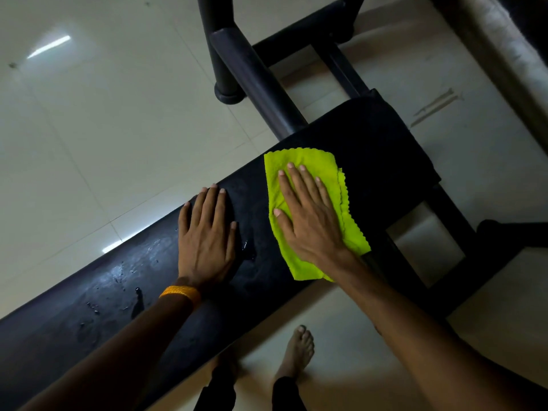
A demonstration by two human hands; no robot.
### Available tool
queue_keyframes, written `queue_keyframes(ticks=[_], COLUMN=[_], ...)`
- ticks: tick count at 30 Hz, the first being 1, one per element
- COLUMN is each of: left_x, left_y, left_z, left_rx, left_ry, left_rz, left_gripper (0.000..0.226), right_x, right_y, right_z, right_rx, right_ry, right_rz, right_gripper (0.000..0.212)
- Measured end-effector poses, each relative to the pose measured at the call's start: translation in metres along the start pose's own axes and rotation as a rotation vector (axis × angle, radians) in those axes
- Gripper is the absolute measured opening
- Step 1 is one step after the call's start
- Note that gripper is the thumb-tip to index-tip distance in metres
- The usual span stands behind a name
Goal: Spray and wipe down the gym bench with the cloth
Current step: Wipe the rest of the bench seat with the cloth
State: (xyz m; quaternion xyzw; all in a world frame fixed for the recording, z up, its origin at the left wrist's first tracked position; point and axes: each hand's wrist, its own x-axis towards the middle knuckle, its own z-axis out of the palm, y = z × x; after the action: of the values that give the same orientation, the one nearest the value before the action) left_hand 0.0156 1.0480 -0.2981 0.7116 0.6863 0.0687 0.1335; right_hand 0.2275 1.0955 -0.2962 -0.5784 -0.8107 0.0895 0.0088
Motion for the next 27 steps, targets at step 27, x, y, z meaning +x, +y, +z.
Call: queue_keyframes(ticks=[27], left_x=[0.105], left_y=[0.116], left_z=[0.041], left_rx=[-0.029], left_ry=[0.049], left_rz=[0.067], left_gripper=[0.061], right_x=[0.045], right_y=[0.094], right_z=[-0.024], right_rx=[-0.105], right_ry=[-0.029], right_rz=[0.071], right_gripper=[0.066])
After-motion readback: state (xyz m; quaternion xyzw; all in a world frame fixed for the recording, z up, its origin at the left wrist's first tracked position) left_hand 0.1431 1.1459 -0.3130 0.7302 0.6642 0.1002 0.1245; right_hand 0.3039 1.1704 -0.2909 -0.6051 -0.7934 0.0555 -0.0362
